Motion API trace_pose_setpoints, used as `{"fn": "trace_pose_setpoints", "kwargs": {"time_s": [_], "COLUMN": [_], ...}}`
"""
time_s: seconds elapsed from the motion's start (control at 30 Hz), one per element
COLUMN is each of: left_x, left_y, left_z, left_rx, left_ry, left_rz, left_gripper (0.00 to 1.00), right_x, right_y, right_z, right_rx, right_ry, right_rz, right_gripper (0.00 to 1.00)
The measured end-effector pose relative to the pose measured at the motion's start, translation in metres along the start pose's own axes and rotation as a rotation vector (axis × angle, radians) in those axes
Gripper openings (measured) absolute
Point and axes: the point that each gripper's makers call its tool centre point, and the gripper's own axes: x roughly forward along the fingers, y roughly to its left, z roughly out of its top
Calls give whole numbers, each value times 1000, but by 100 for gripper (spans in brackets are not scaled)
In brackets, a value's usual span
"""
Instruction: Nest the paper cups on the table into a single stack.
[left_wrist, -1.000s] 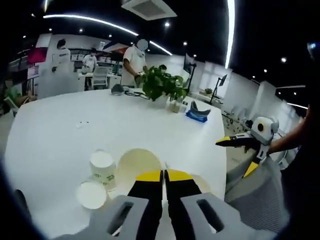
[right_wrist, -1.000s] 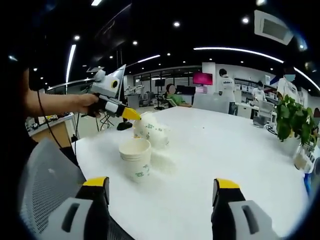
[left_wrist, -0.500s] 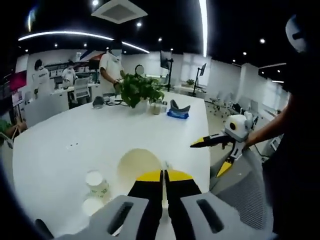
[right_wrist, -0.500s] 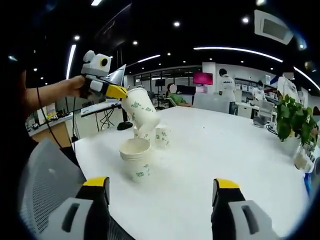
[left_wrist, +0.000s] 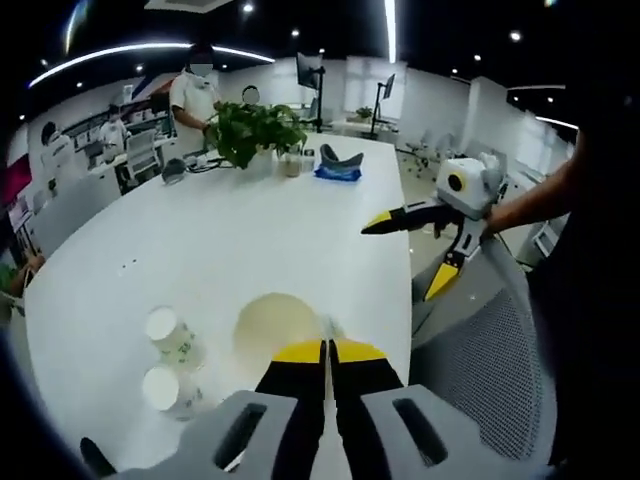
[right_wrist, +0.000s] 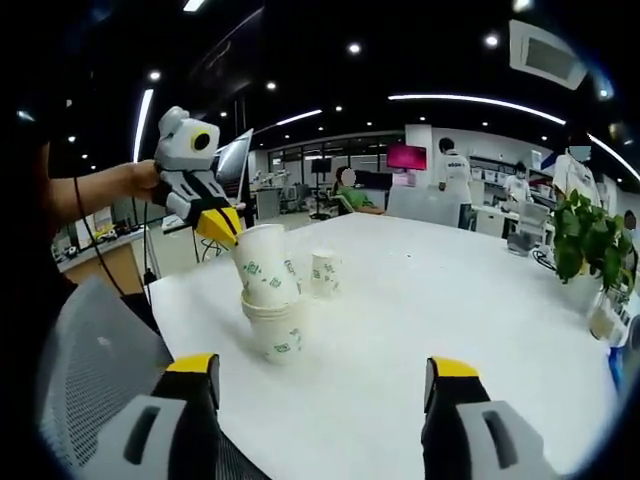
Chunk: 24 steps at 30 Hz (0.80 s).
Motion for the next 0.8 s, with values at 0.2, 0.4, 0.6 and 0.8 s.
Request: {"fn": "trace_pose_setpoints", "kwargs": {"time_s": [0.2,0.4,0.6,0.8], "left_x": [8,9,7,7], "left_y": [-2,-3,-1,3], "left_z": [-3,-6,-6,-3], "left_rx": [27,79,117,155], "left_ry": [31,87,119,135], "left_rz": [-6,1,12,37], "left_gripper": [0,0,0,0], "right_x": [0,0,0,0], "right_y": [1,0,1,2], "right_z": [0,-1,-1,-2], "right_rx": [-1,-2,-4,-4], "right_ry": [2,4,6,11], "right_rz": [2,0,0,6], "right_gripper": [85,85,85,85]}}
